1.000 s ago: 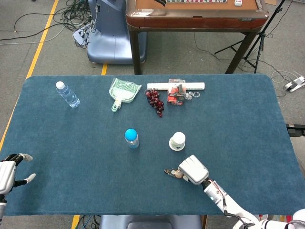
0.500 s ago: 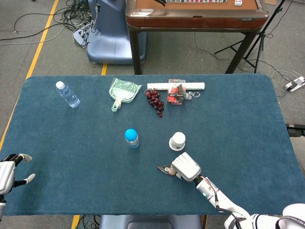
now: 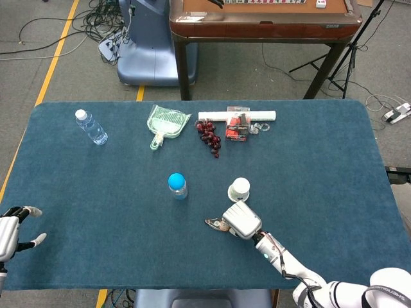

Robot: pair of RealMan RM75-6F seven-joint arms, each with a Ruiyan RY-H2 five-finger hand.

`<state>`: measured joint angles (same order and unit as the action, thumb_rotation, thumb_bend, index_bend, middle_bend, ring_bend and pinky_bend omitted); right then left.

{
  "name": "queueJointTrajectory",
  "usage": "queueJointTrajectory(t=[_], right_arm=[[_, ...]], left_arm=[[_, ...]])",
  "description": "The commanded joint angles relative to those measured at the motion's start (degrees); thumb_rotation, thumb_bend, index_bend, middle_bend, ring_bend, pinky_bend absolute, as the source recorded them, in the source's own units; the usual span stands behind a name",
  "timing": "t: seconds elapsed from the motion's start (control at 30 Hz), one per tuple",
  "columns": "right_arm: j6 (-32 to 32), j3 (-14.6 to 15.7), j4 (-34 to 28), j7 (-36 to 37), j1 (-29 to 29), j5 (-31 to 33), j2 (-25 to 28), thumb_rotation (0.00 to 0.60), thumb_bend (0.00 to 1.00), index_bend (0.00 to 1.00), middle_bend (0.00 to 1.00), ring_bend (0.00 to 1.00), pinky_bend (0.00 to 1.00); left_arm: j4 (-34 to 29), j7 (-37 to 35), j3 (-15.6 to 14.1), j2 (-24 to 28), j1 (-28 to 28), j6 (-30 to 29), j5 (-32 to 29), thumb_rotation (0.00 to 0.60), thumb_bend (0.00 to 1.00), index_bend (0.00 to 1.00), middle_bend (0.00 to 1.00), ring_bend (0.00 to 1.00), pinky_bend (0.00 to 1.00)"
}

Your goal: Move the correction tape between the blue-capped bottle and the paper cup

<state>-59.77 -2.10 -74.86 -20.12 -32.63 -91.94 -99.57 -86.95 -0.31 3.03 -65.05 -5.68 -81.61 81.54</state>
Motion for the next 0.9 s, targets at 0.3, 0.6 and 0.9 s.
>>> queueJointTrajectory(t=[0.3,0.6,0.9], right_arm=[[0.1,-0.5,1.8,1.1,-1.4,0.7,-2.0,0.6,0.0,1.0,1.0,1.0,1.0],[0.0,-1.5,3.6,2.2,-2.8,1.1,-3.7,0.6,0.0,1.0,1.0,1.0,1.0],[-1.1,-1.7,2.8,2.6,-3.1,1.4,-3.0,0.6,0.0,1.0,1.0,1.0,1.0]], left_arm=[[-0.3,0.1,0.0,0.2,0.0,0.2,-0.1,0.6,0.09,0.43,0.43,0.33,0.5],[-0.4,-0.2,0.1,0.5,0.0,0.4,-0.4,0.6,0.09,0.43,0.43,0.33,0.5],[-0.6,-0.2,0.1,0.6,0.1,0.3,-0.5,0.6,0.09,0.43,0.43,0.33,0.5]])
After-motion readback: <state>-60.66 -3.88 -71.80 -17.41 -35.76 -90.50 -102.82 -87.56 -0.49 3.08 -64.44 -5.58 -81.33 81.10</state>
